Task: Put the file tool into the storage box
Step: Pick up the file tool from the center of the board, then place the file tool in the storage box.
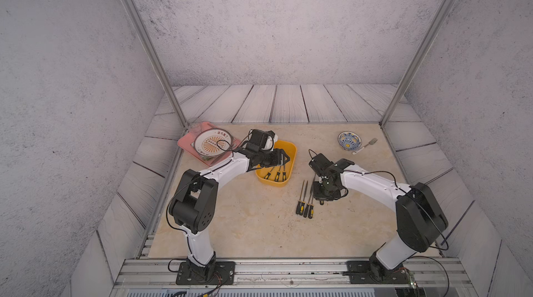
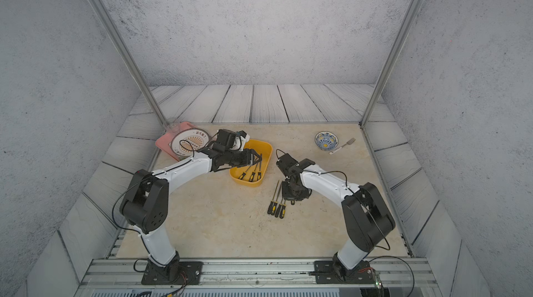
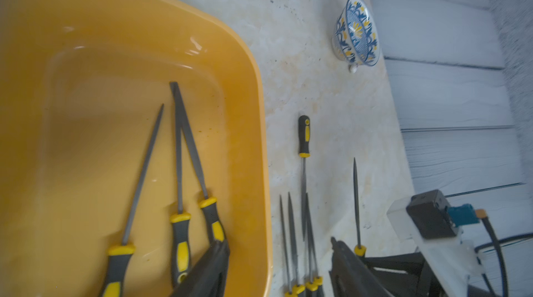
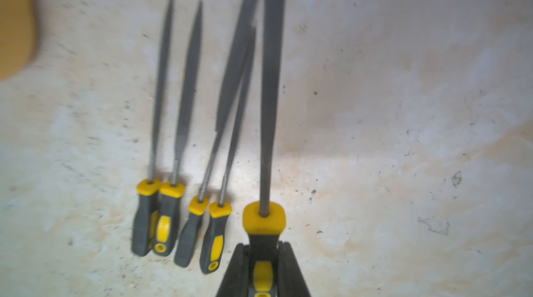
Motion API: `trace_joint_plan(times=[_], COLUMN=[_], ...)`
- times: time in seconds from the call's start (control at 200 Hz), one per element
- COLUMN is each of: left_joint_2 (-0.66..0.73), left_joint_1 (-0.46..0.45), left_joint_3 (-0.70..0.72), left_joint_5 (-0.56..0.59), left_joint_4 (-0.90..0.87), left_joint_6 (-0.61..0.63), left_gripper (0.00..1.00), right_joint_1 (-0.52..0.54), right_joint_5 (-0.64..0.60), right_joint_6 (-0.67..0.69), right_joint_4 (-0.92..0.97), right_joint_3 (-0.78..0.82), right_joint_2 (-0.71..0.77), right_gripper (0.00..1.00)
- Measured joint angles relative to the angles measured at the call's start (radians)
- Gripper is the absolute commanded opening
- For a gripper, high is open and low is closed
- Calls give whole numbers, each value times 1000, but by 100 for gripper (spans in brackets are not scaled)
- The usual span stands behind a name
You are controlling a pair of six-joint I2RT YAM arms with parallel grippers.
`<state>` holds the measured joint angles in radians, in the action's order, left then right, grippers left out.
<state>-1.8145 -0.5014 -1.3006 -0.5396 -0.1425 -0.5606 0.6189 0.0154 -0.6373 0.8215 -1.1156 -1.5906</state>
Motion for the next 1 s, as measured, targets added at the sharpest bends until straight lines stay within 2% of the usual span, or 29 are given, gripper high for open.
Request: trace_joint_plan(times=[0.235,0.465,0.556,0.606,0.711,0.771,0.901,1.001], left_joint_2=[-5,-23,-24,-24,-27,-29,-27,-27], left_joint_1=[-26,-43,-43,-43,-43,-44,-52,-51], left_joint_3=[15,16,16,16,15,15,10,9], left_joint_5=[-144,-201,-211,-215,-225,-243,-253,-247], left_joint_4=[135,180,183,185,190,195,205,199], left_joint_6=[-57,-88,-93,-96,-103,-109,-114,-110], left_gripper=[63,58,51,43,12,1,0,0], right_joint_1=[0,0,0,0,0,0,-3,-3], right_joint_5=[211,351,383,396,411,413,415,417], right_joint_6=[21,28,27,27,27,27,27,24], right_joint_4=[-188,-274,-303,-311,-321,-321,-317,-318], right_joint_3=[13,-27,-43,-50,-60,-60,-60,-60], right_joint_2=[56,56,56,56,56,56,48,48], right_gripper=[4,5,5,5,5,5,8,31])
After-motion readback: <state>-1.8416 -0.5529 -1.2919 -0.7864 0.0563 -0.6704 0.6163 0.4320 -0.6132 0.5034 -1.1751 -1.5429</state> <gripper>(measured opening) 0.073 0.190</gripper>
